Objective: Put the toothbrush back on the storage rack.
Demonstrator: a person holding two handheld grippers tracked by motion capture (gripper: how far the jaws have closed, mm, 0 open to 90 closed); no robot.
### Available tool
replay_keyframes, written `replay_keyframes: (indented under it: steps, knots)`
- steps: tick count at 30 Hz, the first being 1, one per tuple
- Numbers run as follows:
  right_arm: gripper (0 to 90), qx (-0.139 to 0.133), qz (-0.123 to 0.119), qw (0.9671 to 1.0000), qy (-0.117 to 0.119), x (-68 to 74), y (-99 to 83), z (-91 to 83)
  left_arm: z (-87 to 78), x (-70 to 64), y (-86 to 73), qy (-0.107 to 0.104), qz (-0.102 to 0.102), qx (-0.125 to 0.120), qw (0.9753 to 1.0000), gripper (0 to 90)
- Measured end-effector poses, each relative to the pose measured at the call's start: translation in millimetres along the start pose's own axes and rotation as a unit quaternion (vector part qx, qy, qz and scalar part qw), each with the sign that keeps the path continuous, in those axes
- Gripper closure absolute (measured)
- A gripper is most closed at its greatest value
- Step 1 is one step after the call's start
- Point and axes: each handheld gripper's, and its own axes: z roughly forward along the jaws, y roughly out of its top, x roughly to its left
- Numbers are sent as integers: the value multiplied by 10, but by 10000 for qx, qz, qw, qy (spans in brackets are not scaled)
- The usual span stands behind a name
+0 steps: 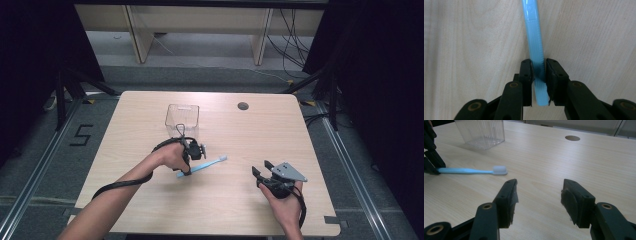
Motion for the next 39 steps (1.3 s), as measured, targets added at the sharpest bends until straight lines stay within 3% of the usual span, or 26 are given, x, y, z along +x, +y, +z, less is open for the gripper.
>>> replay_keyframes:
  steps: [12, 13, 26, 34, 36, 39]
  knots:
    - [464, -44, 65, 10000, 7, 9, -5, 7, 3, -7, 4, 149, 187, 2, 9997, 781]
    - [464, -37, -129, 9999, -74, -18, 1, -2, -1, -8, 4, 145, 206, 27, 9997, 781]
    - [464, 4, -110, 9999, -47, -21, -10, 8, -10, -3, -34, 188, 309, -72, 9993, 784]
    - [464, 11, -125, 9999, -42, -13, -11, 13, -73, -11, -65, 195, 317, -286, 9989, 785]
    - [464, 66, 23, 10000, -8, 12, -11, 12, -103, -17, -89, 242, 298, -463, 9982, 785]
    - [463, -2, -111, 9999, -6, -3, -10, 24, -122, -11, -110, 277, 323, -650, 9970, 785]
